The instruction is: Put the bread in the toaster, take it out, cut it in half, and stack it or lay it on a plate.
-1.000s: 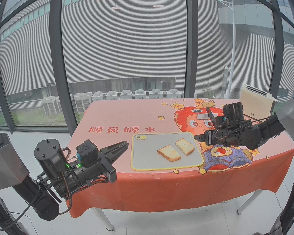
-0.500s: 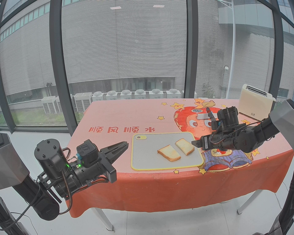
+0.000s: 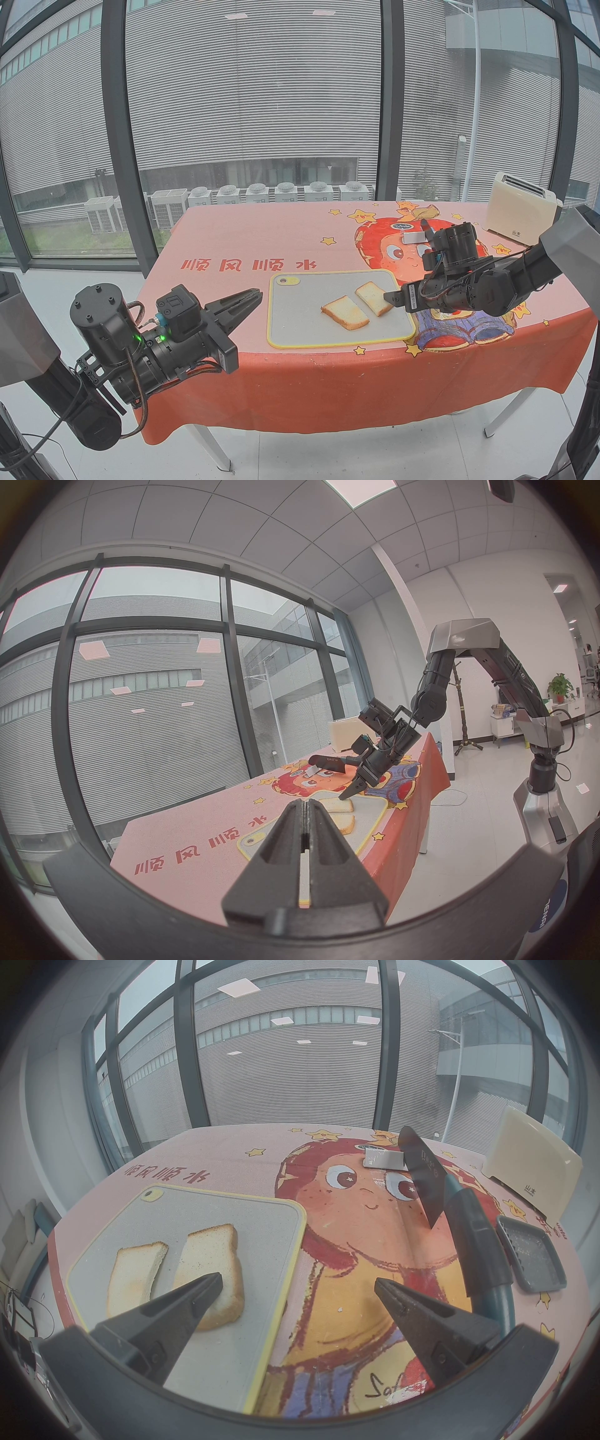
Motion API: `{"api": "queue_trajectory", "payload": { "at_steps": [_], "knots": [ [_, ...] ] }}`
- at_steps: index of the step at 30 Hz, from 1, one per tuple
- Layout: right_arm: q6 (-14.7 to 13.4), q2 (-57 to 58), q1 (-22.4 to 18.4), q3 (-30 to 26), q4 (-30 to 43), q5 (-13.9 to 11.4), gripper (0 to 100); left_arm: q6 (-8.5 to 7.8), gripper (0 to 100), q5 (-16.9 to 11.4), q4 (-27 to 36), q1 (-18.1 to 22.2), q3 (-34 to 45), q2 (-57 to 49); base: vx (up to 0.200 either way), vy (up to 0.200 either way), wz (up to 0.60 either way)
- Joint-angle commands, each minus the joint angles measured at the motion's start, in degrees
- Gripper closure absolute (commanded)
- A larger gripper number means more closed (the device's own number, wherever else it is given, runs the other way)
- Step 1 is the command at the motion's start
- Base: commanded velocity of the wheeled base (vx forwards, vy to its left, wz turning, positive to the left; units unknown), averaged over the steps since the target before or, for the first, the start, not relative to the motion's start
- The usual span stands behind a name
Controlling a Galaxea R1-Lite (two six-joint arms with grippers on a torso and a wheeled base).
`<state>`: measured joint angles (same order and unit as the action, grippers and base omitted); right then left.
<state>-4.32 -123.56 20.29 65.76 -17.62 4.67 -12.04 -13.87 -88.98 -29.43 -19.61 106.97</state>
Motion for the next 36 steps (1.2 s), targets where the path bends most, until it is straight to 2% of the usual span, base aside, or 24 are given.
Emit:
{"api": "queue_trajectory", "payload": {
  "at_steps": [1,26,27,36],
  "knots": [
    [0.1,-0.4,0.0,-0.3,0.1,0.2,0,0.0,100,0.0,-1.0,0.0,-0.1,0.0,0.0,0.0,0.0],
    [0.1,-0.6,1.2,-0.4,0.1,2.5,0,-0.08,100,0.0,-1.0,-0.2,0.0,-0.4,0.0,0.0,0.0],
    [0.1,-0.6,1.3,-0.4,0.1,2.8,100,-0.08,100,0.0,-1.0,-0.2,0.0,-0.4,0.0,0.0,0.0],
    [0.1,-0.3,2.5,-0.7,0.2,3.7,100,-0.17,100,0.0,-1.0,-0.2,-0.1,-0.8,0.0,0.0,0.0]
  ]
}}
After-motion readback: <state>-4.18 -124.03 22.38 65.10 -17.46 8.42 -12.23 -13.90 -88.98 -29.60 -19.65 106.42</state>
